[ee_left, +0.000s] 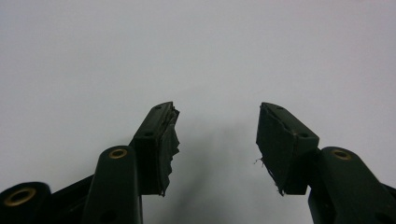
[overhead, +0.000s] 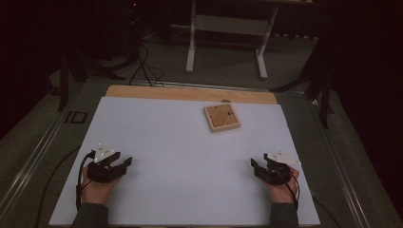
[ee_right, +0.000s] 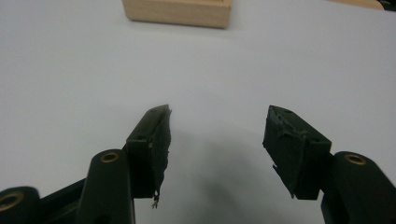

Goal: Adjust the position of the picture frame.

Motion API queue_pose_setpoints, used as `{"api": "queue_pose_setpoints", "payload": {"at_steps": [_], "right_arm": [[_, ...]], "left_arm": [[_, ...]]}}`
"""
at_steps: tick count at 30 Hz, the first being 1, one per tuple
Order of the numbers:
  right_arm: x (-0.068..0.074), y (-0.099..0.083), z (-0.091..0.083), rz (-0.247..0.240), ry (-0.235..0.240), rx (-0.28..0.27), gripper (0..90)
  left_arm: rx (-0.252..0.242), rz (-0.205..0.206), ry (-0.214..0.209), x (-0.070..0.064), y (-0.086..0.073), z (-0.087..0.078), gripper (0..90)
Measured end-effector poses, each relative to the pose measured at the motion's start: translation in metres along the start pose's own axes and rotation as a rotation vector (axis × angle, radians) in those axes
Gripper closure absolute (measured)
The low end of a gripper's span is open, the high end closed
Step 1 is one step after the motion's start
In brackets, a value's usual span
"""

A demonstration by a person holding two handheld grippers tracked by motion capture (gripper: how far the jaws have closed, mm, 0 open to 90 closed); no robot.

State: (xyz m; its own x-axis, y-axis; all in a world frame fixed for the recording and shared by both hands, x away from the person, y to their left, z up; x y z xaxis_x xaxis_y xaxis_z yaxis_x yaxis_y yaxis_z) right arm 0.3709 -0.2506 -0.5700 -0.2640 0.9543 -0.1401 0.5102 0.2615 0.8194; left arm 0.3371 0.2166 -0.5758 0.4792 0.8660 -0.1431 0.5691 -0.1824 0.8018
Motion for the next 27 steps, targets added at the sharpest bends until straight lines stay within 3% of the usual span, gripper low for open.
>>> {"api": "queue_pose_setpoints", "payload": {"at_steps": [8, 12, 17, 27], "right_arm": [[0.002, 0.005, -0.004, 0.027, 0.016, -0.023, 41.0], [0.004, 0.006, -0.004, 0.028, 0.029, -0.021, 40.7], [0.012, 0.002, -0.002, -0.004, 0.032, 0.005, 40.7], [0.013, 0.004, -0.004, 0.010, 0.039, -0.002, 41.5]], "left_arm": [[-0.102, 0.070, 0.029, -0.003, 0.013, -0.017, 45.3], [-0.111, 0.078, 0.032, -0.003, 0.013, -0.019, 44.5], [-0.127, 0.094, 0.035, -0.004, 0.016, -0.019, 44.4], [-0.139, 0.094, 0.051, -0.003, 0.016, -0.022, 43.9]]}}
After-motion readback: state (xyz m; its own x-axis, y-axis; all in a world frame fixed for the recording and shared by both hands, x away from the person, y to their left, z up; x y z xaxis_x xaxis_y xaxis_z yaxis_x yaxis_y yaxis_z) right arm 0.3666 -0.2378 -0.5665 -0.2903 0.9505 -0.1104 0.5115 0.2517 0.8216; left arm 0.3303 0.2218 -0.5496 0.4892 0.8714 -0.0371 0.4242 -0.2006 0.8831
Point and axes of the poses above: each handheld gripper's, and its own axes: z roughly forward along the jaws, y roughly out of its top, x roughly to its left, the point moved 10 cm from there along z, roughly forward along the jaws, and after that the axes turned 10 degrees about -y, right-handed, at the moved point
